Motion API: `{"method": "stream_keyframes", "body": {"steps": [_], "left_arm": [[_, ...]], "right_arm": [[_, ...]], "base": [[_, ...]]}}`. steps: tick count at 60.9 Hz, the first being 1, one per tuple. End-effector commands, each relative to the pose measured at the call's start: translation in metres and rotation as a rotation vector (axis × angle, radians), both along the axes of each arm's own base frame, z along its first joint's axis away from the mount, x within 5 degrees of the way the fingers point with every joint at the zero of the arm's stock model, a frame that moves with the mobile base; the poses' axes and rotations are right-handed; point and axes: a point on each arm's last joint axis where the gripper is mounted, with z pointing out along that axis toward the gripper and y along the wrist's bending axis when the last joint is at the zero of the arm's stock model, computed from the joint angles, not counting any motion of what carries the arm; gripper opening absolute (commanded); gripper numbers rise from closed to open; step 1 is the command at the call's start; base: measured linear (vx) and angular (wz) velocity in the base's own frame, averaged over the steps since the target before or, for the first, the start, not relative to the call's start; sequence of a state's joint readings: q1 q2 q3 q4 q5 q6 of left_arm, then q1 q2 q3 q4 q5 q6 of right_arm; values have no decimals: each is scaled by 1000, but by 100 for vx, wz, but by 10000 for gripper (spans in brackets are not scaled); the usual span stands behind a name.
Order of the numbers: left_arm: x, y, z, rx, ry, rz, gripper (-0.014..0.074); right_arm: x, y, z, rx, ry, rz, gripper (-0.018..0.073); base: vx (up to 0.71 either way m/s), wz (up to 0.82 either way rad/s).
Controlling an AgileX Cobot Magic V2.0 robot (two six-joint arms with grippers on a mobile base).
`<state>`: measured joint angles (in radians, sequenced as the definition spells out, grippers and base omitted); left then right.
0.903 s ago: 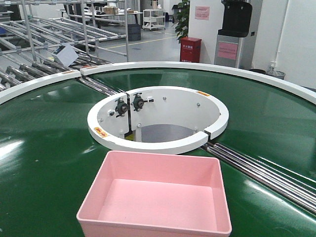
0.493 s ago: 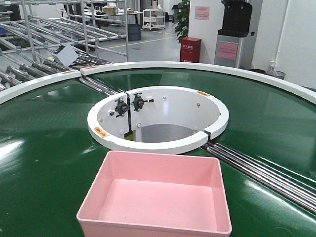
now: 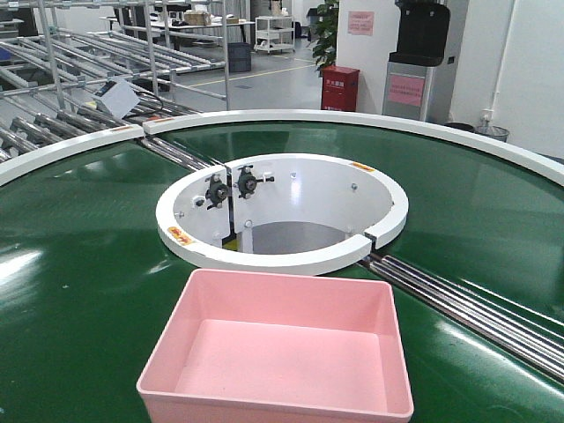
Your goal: Grab pink bin and stack on right shelf
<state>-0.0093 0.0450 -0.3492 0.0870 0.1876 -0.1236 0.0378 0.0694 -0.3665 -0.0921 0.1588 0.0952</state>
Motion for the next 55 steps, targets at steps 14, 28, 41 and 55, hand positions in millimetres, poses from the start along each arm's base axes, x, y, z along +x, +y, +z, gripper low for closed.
{"method": "stream_keyframes", "body": {"steps": [14,28,41,55], "left_arm": [[27,3,43,-21,450,33,-3],[48,3,30,-24,613,39,27],[67,-5,23,91,748,-53,345],[99,-33,34,274,862,-298,587]], "right_arm": [[41,-3,26,-25,622,-51,-9],[82,-1,-5,-53,864,-49,15],[106,15,-2,-166,990,113,321],[140,42,13,-362,1095,232,645]], "base": [[0,0],[0,0],[0,0],[0,0]]}}
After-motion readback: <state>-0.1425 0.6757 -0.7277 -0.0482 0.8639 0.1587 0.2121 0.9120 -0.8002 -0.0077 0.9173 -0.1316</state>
